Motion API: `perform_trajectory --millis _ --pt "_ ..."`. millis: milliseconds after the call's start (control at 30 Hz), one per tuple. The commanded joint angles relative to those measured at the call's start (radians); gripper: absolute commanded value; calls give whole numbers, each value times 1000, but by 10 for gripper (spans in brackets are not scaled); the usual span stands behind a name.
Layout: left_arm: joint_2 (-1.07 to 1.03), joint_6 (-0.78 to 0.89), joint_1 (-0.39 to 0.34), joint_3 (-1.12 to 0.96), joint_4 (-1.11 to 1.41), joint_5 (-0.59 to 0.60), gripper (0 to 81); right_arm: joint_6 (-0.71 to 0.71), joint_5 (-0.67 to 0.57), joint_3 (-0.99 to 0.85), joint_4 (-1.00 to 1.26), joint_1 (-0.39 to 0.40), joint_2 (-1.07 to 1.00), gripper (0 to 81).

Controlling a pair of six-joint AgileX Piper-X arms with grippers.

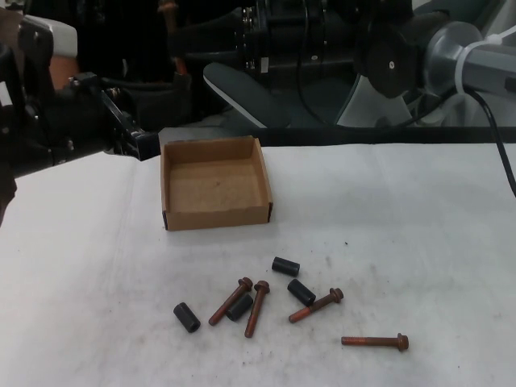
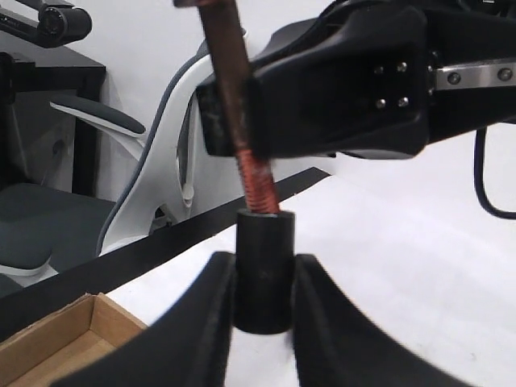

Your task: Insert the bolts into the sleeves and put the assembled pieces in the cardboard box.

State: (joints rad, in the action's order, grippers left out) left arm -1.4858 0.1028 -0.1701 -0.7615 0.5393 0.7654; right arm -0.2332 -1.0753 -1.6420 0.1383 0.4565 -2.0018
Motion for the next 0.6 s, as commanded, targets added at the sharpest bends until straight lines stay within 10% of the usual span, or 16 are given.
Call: perform_trajectory --millis 0,567 --pt "15 3 -2 -14 72 -4 4 10 -11 -2 -22 3 10 2" --pt "15 73 47 -14 132 -23 4 17 -11 -2 -22 3 10 2"
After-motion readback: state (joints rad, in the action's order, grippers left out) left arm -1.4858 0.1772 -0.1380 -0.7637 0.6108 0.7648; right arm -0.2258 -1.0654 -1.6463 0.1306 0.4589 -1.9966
